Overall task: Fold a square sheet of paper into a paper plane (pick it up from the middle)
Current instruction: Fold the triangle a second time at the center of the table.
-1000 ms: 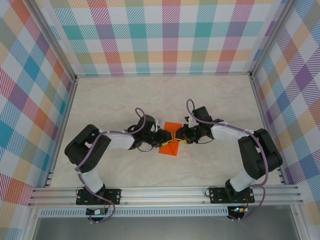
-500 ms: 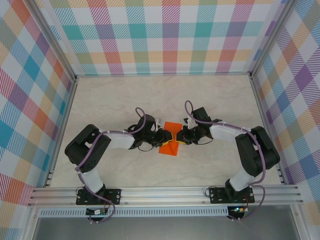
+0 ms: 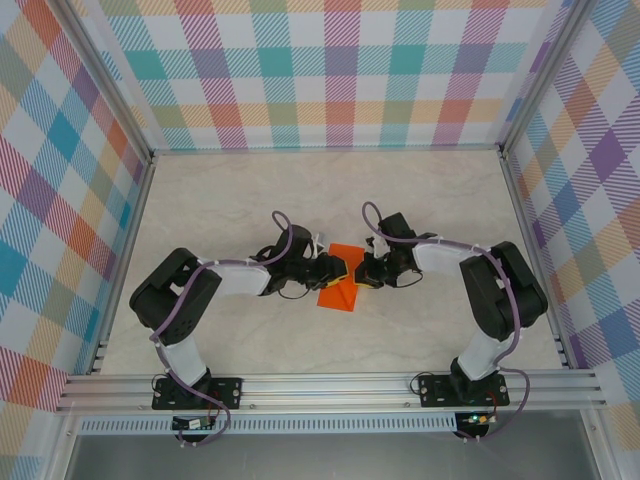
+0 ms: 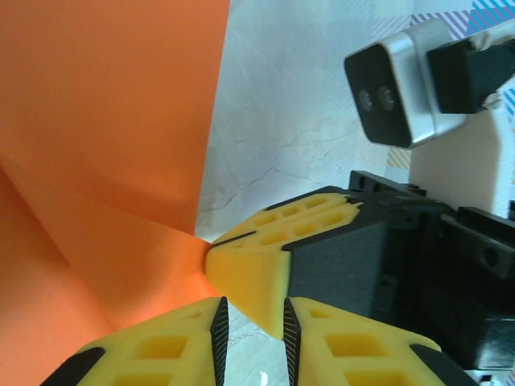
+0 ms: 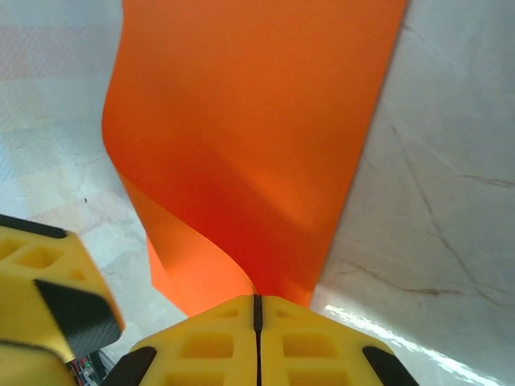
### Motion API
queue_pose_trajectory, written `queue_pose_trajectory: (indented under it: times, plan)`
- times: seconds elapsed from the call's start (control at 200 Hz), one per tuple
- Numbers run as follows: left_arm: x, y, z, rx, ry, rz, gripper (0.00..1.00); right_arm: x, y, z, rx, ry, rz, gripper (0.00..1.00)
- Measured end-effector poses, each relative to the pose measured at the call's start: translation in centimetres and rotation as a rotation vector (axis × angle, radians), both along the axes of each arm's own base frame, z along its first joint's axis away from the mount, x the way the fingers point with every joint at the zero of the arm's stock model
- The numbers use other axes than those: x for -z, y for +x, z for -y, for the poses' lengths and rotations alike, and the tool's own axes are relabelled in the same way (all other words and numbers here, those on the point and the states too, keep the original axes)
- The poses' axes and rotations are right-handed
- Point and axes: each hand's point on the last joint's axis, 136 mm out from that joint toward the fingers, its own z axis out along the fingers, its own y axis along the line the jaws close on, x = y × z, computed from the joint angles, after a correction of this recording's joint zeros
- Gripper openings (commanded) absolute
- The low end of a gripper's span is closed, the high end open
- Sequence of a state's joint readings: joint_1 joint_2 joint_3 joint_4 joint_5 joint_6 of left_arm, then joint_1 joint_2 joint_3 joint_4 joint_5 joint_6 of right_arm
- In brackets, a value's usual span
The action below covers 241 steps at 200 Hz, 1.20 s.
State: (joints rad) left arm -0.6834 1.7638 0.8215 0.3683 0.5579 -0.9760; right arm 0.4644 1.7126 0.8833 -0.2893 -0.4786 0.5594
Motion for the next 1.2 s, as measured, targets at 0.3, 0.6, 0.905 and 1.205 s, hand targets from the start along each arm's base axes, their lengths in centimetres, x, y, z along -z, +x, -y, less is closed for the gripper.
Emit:
queue_pose_trajectory:
  times: [0.3, 0.6, 0.905, 1.205]
  plan:
    - [1.2, 0.2, 0.2, 0.003, 0.018, -0.02, 0.26, 0.3, 0.6, -0.1, -0.004, -0.018, 0.003, 0.07]
    - [1.7, 0.4, 0.4, 0.007, 0.029, -0.025, 0.25, 0.4, 1.0, -0.1, -0.01, -0.027, 0.01, 0.07]
    - [2.0, 0.4, 0.4, 0.015, 0.039, -0.023, 0.24, 0.8, 1.1, -0.1, -0.012, -0.036, -0.002, 0.07]
    - [2.4, 0.5, 0.4, 0.015, 0.051, -0.033, 0.24, 0.9, 1.2, -0.2, -0.015, -0.04, -0.007, 0.07]
